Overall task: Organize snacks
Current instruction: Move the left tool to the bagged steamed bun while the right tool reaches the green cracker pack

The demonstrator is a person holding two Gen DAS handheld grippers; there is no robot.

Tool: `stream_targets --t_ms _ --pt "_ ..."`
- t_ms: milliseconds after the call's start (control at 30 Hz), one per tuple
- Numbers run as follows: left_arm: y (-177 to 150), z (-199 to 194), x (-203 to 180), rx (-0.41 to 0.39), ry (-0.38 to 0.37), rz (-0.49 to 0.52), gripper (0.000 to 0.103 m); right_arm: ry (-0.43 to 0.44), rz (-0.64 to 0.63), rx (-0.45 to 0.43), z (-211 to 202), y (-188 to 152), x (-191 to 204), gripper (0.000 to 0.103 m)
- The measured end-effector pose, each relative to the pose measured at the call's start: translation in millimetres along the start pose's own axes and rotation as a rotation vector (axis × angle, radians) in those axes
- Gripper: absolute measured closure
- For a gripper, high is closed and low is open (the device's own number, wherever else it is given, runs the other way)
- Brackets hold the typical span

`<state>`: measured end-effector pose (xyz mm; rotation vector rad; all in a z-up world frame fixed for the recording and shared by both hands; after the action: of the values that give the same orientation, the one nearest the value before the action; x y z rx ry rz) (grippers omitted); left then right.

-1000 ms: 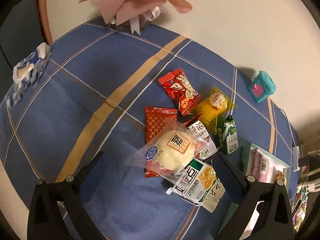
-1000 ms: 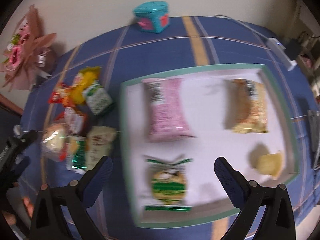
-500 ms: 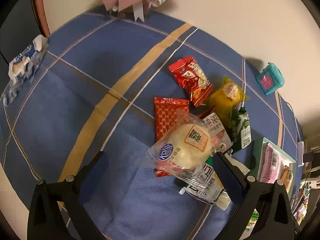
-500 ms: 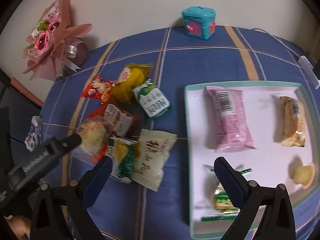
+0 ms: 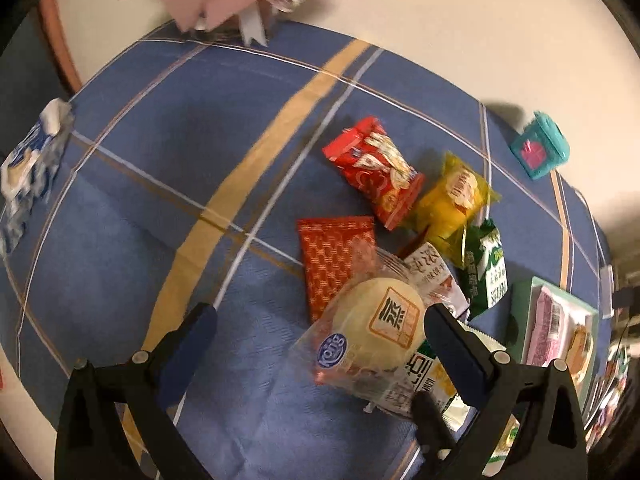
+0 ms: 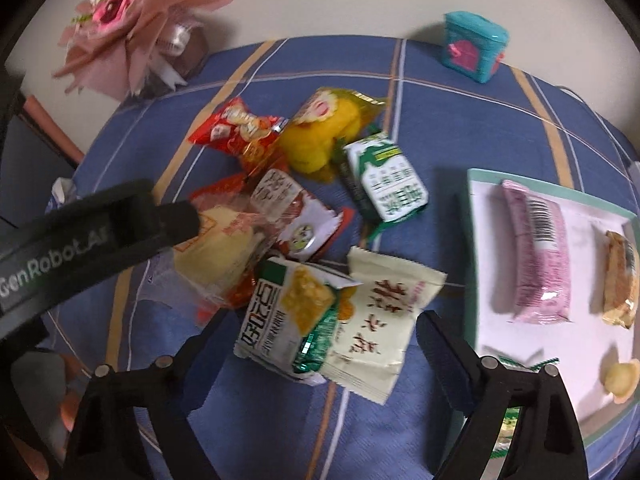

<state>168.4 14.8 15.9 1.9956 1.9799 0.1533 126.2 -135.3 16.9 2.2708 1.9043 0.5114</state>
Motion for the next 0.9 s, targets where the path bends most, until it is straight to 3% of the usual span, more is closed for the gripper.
stream_targets --t_ms 300,500,567,633,767,900 --pt "6.0 23.3 -14.1 0.061 -0.013 0.095 0.001 -0.027 -0.033 0.024 19.4 -0.5 12.8 0.011" --pt "4.4 30.3 -10.4 0.087 -0.045 0.066 0.014 -0.056 -0.056 0.017 22.7 -4.0 16.0 0.013" --pt "4.0 31.1 -10.7 0.091 -0.064 0.066 0.029 -0.079 -0.065 0.012 22.6 -6.2 16.2 0.018" --pt "3.2 31.6 -10.7 0.095 -0.079 0.057 0.036 -0.079 -0.072 0.008 21.2 -4.3 15.6 0.021" --pt "-1.4 28.2 -8.1 0.089 -0.091 0.043 0.047 -0.068 -0.093 0.003 16.1 -6.9 19.9 0.035" --pt "-2.0 27.1 -8.3 0.088 -0.1 0.023 0.049 -0.042 -0.095 0.015 12.2 -9.2 23.3 0.046"
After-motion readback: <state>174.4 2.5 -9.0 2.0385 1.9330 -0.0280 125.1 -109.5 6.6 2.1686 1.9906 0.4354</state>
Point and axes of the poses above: each gripper's, at about its wrist camera, not at the fingertips, and z roughly the way its jaws point, x to its left, y to its top, the point moved 1 cm from there along z, roughly the way its jaws point, and after that the axes turned 4 degrees about z, right-handed, at the moved point
